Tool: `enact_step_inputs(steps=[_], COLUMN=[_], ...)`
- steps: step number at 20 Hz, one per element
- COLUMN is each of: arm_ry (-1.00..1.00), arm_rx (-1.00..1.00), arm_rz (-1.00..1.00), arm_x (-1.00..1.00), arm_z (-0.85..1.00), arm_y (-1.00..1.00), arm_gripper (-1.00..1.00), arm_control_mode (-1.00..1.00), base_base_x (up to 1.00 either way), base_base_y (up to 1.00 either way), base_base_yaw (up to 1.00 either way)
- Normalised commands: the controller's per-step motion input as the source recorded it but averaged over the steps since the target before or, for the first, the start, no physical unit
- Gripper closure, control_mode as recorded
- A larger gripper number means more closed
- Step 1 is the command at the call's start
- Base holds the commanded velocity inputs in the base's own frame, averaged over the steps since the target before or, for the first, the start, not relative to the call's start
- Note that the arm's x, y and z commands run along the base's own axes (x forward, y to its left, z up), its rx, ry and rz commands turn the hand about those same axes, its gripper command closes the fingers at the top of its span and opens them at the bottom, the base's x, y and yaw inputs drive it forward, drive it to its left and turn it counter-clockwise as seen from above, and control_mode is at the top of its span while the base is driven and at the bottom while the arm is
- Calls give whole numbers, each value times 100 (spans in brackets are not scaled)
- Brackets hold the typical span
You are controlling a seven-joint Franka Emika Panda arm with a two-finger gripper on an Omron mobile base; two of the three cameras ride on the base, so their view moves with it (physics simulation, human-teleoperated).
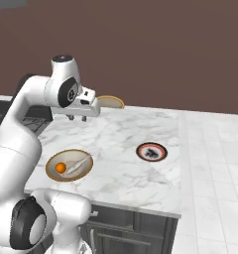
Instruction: Remove the tangerine from the bowl and place it on the small plate. Then place the bowl with only the fish in the microwave, close the door, and press the start button to microwave the fish.
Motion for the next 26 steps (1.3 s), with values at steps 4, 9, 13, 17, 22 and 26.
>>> enact_step_inputs(steps=[4,9,13,17,22,26], arm_ry=[-2,1,1,11,4,0], arm_rx=[0,-1,-9,-8,0,8], arm_rz=[0,0,-7,-15,-15,-3], arm_x=[-9,-15,-13,0,0,0], arm_z=[-2,-50,-96,-100,-77,-51], arm_y=[1,35,100,89,35,0], arm_gripper=[-100,-100,-100,-100,-100,-100], arm_control_mode=[-100,-100,-100,-100,-100,-100], base_base_x=[0,0,0,0,0,0], base_base_y=[0,0,0,0,0,0], base_base_yaw=[0,0,0,0,0,0])
